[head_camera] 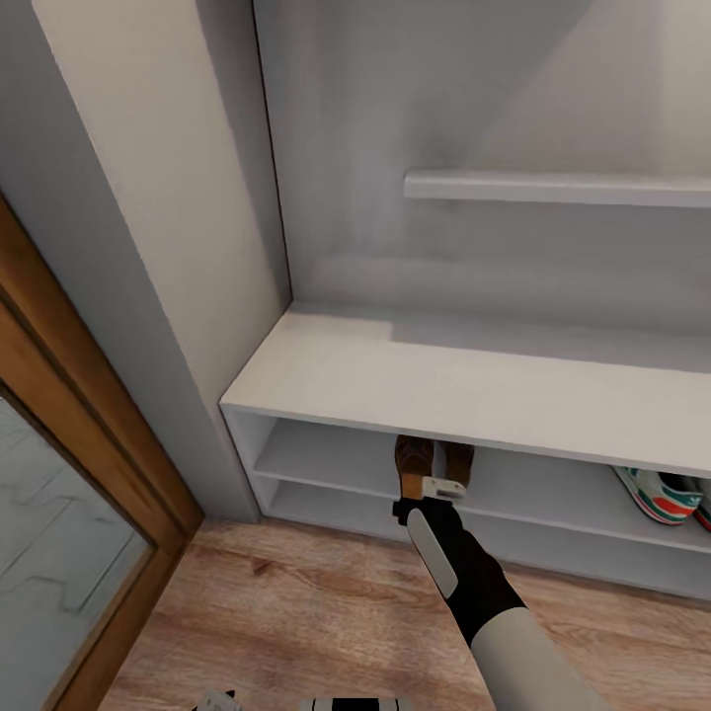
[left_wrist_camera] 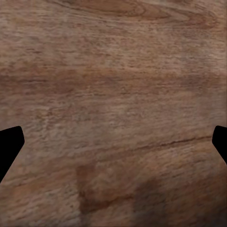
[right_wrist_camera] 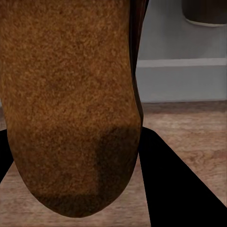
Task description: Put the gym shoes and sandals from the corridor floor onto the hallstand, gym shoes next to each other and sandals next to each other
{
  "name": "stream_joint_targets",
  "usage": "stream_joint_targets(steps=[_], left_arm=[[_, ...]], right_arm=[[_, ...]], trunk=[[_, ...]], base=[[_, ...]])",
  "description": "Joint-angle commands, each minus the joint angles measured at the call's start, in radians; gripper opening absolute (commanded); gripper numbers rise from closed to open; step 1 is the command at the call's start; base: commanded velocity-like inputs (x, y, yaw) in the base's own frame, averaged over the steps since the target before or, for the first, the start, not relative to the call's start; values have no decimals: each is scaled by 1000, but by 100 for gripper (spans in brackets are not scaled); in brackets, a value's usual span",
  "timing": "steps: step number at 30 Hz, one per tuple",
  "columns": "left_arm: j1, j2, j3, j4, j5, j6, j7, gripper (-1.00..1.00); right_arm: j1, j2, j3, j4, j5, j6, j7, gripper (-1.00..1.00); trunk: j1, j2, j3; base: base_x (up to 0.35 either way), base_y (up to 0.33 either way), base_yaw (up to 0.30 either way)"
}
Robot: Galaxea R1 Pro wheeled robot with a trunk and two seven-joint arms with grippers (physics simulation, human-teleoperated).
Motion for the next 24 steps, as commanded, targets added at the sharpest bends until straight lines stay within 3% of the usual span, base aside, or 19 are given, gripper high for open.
stream_joint_targets(steps=[1, 24], left_arm=[[-1, 0, 8, 1, -10, -5, -4, 100], [-1, 0, 8, 1, -10, -7, -7, 100]], right_arm=[[-1, 0, 1, -1, -12, 0, -10, -100], [-1, 0, 2, -1, -12, 0, -10, -100]], trunk=[[0, 0, -1], [0, 0, -1]], base=[[6, -3, 0], [135, 0, 0]])
